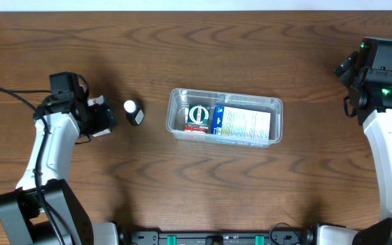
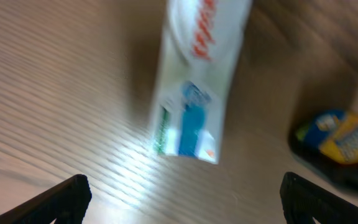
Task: Pack container
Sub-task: 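Reach left gripper to the white Panadol tube and grasp it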
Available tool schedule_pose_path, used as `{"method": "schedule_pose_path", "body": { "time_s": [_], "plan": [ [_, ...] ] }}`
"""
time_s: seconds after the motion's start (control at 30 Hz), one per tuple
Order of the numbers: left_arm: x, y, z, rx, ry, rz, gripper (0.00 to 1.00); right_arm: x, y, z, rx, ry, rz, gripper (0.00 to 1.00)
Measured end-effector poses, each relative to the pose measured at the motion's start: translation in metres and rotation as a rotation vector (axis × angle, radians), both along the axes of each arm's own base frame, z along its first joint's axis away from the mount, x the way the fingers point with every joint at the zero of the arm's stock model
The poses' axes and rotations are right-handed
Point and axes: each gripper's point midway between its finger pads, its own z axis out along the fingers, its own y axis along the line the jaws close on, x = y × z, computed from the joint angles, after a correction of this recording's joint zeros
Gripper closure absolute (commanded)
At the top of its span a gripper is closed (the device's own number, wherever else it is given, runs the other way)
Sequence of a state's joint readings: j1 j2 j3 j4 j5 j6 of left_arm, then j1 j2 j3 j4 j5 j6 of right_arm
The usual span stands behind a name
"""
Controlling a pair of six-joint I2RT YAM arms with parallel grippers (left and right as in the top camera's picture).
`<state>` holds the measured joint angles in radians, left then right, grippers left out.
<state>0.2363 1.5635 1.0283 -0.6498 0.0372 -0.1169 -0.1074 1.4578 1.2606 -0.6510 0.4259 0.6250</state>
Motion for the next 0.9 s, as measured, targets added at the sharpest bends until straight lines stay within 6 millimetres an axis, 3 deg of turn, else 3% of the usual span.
{"method": "schedule_pose_path", "body": {
  "time_s": [0.13, 0.37, 0.73, 0.9],
  "plan": [
    [0.013, 0.015, 0.006, 0.056, -0.057, -0.013, 0.02, 0.0, 0.0, 0.0, 0.0, 0.0, 0.0, 0.01],
    [0.04, 0.021, 0.009, 0.101, -0.146, -0.085, 0.02, 0.0, 0.0, 0.0, 0.0, 0.0, 0.001, 0.01],
    [0.049, 0.017, -0.037, 0.078, -0.076, -0.177, 0.02, 0.0, 0.0, 0.0, 0.0, 0.0, 0.0, 0.01],
    [0.054, 0.014, -0.041, 0.066, -0.09, -0.207, 0.02, 0.0, 0.0, 0.0, 0.0, 0.0, 0.0, 0.01]
  ]
}}
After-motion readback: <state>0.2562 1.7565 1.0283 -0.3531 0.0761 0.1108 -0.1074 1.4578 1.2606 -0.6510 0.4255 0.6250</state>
